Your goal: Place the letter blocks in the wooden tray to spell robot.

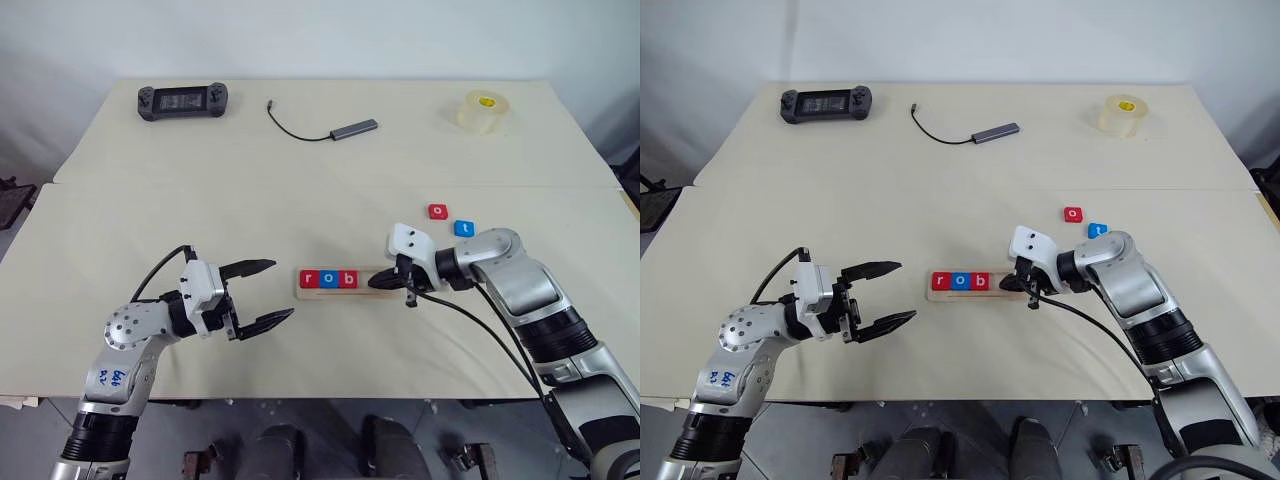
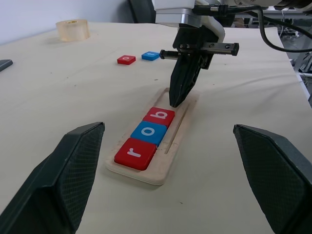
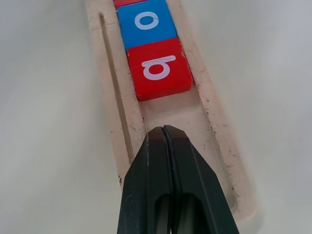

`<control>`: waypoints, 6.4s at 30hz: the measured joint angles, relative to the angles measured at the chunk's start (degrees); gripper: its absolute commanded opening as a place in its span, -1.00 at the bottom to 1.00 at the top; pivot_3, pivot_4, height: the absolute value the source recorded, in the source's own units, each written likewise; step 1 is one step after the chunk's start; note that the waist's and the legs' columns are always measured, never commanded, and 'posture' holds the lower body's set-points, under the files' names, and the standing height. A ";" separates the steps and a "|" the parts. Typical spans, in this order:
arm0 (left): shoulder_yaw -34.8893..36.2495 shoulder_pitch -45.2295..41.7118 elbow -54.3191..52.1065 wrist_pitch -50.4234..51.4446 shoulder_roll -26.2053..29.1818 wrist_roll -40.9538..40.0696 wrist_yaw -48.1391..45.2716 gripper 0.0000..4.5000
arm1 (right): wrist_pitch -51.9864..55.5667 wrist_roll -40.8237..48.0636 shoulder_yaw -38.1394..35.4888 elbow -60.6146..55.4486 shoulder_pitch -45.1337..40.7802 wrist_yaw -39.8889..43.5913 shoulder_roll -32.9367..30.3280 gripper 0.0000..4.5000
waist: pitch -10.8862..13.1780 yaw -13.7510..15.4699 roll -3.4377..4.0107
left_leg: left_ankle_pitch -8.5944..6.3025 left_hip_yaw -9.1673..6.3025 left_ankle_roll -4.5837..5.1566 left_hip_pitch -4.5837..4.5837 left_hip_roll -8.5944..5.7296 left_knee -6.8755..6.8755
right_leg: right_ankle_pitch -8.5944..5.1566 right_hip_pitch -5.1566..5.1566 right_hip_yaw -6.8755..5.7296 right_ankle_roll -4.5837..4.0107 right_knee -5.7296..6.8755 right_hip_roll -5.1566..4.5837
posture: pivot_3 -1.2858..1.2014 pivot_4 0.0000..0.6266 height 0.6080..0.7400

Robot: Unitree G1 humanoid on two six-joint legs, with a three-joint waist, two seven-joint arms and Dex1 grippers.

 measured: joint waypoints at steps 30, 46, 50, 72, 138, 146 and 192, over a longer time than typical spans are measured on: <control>-0.61 -5.99 10.24 -1.25 -0.46 0.39 -5.08 1.00 | -23.17 15.61 -46.48 -14.02 44.04 -17.43 5.45 0.99 | -0.01 1.54 -0.03 | 0.00 0.12 0.01 0.15 0.02 -0.03 | 0.01 0.12 0.08 0.02 0.03 0.08 | 0.03 -0.52 1.00; -1.13 -8.16 12.86 -2.40 -0.86 1.03 -5.81 1.00 | -20.86 17.80 -43.07 -9.64 35.80 -25.55 2.39 0.99 | -0.04 0.00 0.05 | 0.05 0.28 0.04 0.25 0.10 0.01 | 0.01 0.06 0.31 0.03 0.16 0.05 | 0.03 -0.52 1.00; -1.14 -7.57 12.36 -2.60 -1.42 1.11 -5.07 1.00 | -6.70 17.48 -36.96 -6.71 20.16 -31.69 0.28 0.99 | -0.04 0.09 0.05 | 0.06 0.12 0.00 0.12 0.13 0.01 | -0.02 0.01 0.16 -0.04 0.14 0.05 | 0.03 -0.52 1.00; -1.13 -4.11 8.09 -2.46 -1.88 1.24 -1.03 1.00 | 22.07 8.23 -21.73 11.56 -7.81 -44.03 1.89 0.99 | -0.03 -0.15 0.06 | 0.09 0.16 0.07 0.02 -0.07 -0.29 | -0.03 -0.17 0.11 -0.05 0.11 -0.04 | 0.03 -0.52 1.00; -2.01 -8.30 10.13 -1.60 -2.10 0.56 -8.12 1.00 | -3.48 9.72 -18.15 -11.42 21.52 -8.20 -18.92 0.57 | 0.01 -0.11 -0.06 | 0.14 0.36 0.17 0.15 -0.05 -0.35 | 0.03 -0.05 0.24 0.06 -0.08 -0.02 | 0.03 -0.52 1.00; -2.08 -6.54 6.48 -0.01 -1.07 0.03 -8.85 1.00 | -21.17 3.82 -9.48 11.39 9.41 5.65 -17.04 0.57 | 0.01 0.04 -0.06 | 0.14 0.15 0.15 0.10 -0.04 -0.31 | 0.03 0.04 0.08 0.07 -0.25 -0.05 | 0.03 -0.52 1.00; 0.10 0.78 -2.13 -1.17 -1.10 0.36 1.84 1.00 | -9.67 -2.78 1.96 8.70 -6.44 7.02 2.12 0.55 | 0.00 -0.04 -0.05 | 0.14 -0.01 0.03 0.04 -0.07 -0.31 | 0.03 0.01 -0.01 0.06 -0.23 -0.02 | 0.03 -0.52 1.00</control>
